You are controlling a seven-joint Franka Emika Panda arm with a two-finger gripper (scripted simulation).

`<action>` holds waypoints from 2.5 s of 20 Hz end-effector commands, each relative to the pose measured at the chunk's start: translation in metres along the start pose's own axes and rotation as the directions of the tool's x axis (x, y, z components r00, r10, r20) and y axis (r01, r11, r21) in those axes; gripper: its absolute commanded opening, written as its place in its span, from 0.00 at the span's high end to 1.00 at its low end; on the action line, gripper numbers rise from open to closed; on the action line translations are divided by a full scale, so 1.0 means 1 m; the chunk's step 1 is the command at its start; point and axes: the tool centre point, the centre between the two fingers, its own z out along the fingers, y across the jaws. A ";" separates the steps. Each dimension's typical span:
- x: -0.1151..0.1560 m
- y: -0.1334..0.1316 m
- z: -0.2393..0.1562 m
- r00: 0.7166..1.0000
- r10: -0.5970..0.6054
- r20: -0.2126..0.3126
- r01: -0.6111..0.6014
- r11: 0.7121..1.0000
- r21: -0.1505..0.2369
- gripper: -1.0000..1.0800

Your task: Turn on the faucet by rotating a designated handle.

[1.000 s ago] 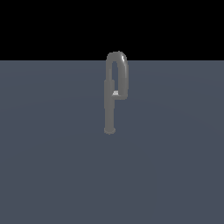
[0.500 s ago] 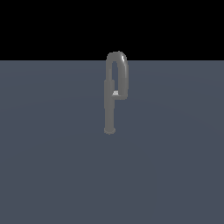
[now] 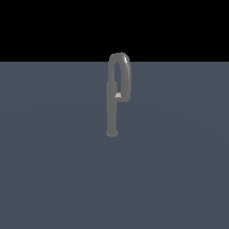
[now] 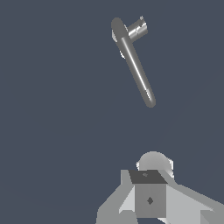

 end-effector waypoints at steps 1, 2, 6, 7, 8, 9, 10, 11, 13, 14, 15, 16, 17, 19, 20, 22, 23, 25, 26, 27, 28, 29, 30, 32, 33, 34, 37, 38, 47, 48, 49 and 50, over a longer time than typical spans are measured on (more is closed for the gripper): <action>0.014 -0.002 0.001 0.999 0.032 0.040 -0.034 0.999 0.031 1.00; 0.020 -0.003 0.001 0.997 0.045 0.057 -0.047 0.998 0.043 1.00; 0.043 -0.004 0.004 0.988 0.093 0.125 -0.104 0.991 0.090 1.00; 0.049 -0.005 0.004 0.984 0.104 0.143 -0.119 0.988 0.101 1.00; 0.055 -0.005 0.005 0.980 0.115 0.160 -0.134 0.985 0.112 1.00; 0.061 -0.005 0.006 0.976 0.126 0.178 -0.149 0.981 0.122 1.00; 0.066 -0.005 0.008 0.971 0.137 0.196 -0.164 0.977 0.133 1.00; 0.072 -0.005 0.009 0.966 0.147 0.214 -0.180 0.973 0.143 1.00; 0.084 -0.005 0.012 0.954 0.167 0.251 -0.211 0.964 0.163 1.00; 0.090 -0.005 0.013 0.947 0.176 0.270 -0.227 0.958 0.172 1.00; 0.096 -0.005 0.015 0.939 0.185 0.288 -0.244 0.953 0.181 1.00; 0.102 -0.004 0.017 0.932 0.194 0.307 -0.260 0.947 0.190 1.00; 0.108 -0.004 0.019 0.923 0.203 0.326 -0.277 0.940 0.199 1.00; 0.119 -0.003 0.023 0.905 0.219 0.364 -0.310 0.926 0.215 1.00; 0.125 -0.003 0.025 0.895 0.226 0.384 -0.327 0.918 0.223 1.00; 0.137 -0.001 0.030 0.874 0.240 0.423 -0.362 0.902 0.237 1.00; 0.143 -0.001 0.033 0.862 0.246 0.442 -0.380 0.893 0.243 1.00; 0.154 0.001 0.038 0.838 0.258 0.482 -0.415 0.873 0.255 1.00; 0.160 0.002 0.041 0.824 0.263 0.502 -0.433 0.863 0.261 1.00; 0.166 0.003 0.045 0.810 0.267 0.522 -0.452 0.852 0.266 1.00; 0.172 0.004 0.048 0.796 0.271 0.542 -0.470 0.840 0.270 1.00; 0.178 0.005 0.052 0.780 0.275 0.562 -0.489 0.828 0.274 1.00; 0.184 0.006 0.056 0.764 0.278 0.582 -0.508 0.816 0.277 1.00; 0.195 0.008 0.064 0.730 0.282 0.623 -0.546 0.789 0.282 1.00; 0.201 0.009 0.068 0.711 0.284 0.643 -0.566 0.774 0.284 1.00; 0.207 0.010 0.073 0.692 0.285 0.664 -0.585 0.759 0.285 1.00; 0.225 0.014 0.088 0.628 0.282 0.725 -0.646 0.709 0.284 1.00; 0.230 0.016 0.094 0.606 0.280 0.745 -0.666 0.691 0.281 1.00; 0.269 0.025 0.144 0.417 0.237 0.877 -0.806 0.542 0.237 1.00; 0.271 0.026 0.149 0.400 0.232 0.887 -0.817 0.529 0.230 1.00; 0.274 0.026 0.153 0.384 0.226 0.895 -0.827 0.516 0.224 1.00; 0.276 0.027 0.157 0.369 0.220 0.903 -0.835 0.504 0.219 1.00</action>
